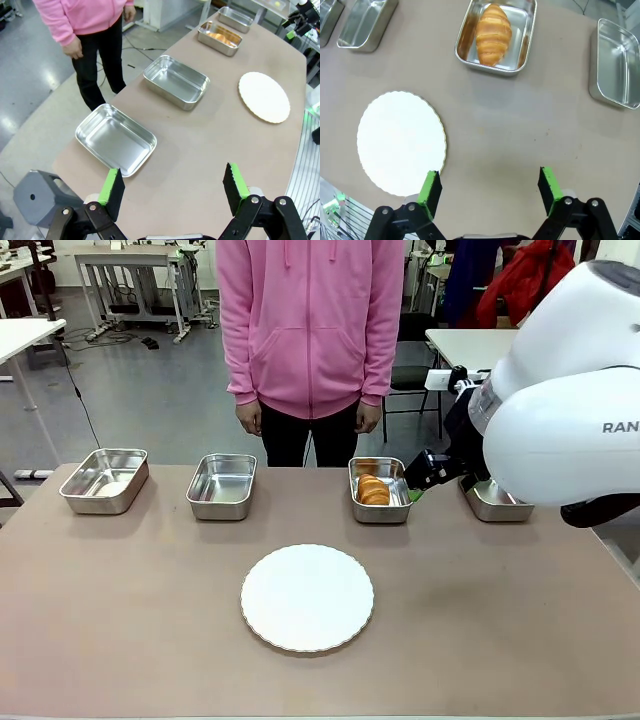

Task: Place the bread in the container.
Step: Place the Butter Roll into the Airtight Container indicated by the human.

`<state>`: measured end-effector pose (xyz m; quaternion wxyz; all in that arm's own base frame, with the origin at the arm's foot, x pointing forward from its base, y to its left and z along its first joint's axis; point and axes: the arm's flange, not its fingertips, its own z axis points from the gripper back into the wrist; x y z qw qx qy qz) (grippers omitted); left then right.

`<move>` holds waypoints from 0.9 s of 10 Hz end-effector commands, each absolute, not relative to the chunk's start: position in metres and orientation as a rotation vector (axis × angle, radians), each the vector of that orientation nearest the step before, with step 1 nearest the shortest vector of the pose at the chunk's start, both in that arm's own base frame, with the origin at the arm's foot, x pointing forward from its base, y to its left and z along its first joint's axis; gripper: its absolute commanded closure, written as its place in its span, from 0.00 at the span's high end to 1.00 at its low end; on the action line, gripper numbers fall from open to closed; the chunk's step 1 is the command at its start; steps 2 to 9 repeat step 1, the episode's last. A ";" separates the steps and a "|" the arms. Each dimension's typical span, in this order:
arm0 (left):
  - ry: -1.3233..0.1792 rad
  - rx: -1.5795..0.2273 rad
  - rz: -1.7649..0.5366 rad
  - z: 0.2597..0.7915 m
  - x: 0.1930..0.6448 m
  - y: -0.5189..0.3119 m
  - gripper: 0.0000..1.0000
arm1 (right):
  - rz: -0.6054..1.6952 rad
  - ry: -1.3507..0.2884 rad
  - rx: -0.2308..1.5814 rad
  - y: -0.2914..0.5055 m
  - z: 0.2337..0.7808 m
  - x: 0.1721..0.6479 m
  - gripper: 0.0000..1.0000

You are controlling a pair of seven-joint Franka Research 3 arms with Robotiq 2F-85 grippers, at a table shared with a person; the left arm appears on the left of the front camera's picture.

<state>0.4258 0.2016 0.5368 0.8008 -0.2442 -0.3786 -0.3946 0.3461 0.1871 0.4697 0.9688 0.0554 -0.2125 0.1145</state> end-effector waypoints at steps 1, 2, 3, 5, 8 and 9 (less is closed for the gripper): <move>-0.817 -0.525 -0.855 0.538 0.424 0.202 1.00 | 0.229 -0.432 0.106 0.187 0.470 0.346 1.00; -0.817 -0.525 -0.855 0.538 0.424 0.202 1.00 | 0.229 -0.432 0.106 0.187 0.470 0.346 1.00; -0.817 -0.525 -0.855 0.538 0.424 0.202 1.00 | 0.229 -0.432 0.106 0.187 0.470 0.346 1.00; -0.817 -0.525 -0.855 0.538 0.424 0.202 1.00 | 0.229 -0.432 0.106 0.187 0.470 0.346 1.00; -0.817 -0.525 -0.855 0.538 0.424 0.202 1.00 | 0.229 -0.432 0.106 0.187 0.470 0.346 1.00; -0.817 -0.525 -0.855 0.538 0.424 0.202 1.00 | 0.229 -0.432 0.106 0.187 0.470 0.346 1.00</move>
